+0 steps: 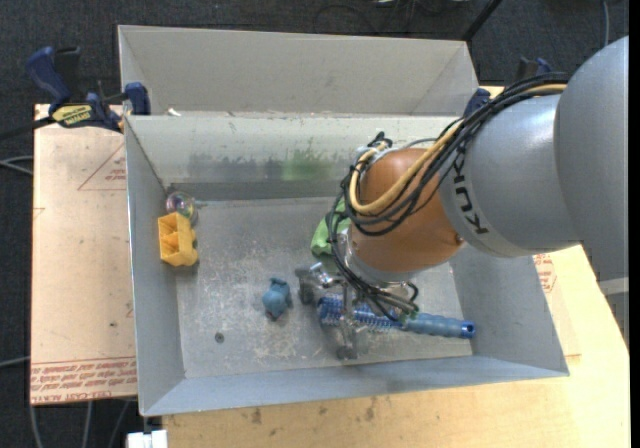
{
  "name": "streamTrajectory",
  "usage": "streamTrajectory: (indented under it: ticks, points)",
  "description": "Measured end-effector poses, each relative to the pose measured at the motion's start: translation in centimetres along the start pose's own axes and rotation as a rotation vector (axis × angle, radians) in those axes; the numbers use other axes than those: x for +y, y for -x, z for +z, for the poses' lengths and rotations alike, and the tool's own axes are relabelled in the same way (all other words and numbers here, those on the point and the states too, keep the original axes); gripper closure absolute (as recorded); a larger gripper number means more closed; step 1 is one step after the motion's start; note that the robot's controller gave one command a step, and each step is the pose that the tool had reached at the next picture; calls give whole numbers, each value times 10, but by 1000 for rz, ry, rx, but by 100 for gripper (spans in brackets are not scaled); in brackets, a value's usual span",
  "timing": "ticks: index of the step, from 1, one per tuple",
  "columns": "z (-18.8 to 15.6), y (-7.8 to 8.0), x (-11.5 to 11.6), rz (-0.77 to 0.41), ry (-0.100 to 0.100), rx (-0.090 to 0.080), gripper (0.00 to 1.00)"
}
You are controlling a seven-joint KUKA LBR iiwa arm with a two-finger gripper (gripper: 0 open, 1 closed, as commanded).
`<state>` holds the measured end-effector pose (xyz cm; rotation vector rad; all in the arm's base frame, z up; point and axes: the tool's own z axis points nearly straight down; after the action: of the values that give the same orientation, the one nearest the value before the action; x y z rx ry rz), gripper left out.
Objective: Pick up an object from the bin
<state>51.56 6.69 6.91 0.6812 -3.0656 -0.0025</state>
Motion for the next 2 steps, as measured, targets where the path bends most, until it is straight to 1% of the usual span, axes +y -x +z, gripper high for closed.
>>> streamTrajectory:
  ticks: [1, 2]
  points:
    - [0, -12, -11, -233, -1, 0, 0]
    - [0, -13, -11, -233, 0, 0, 100]
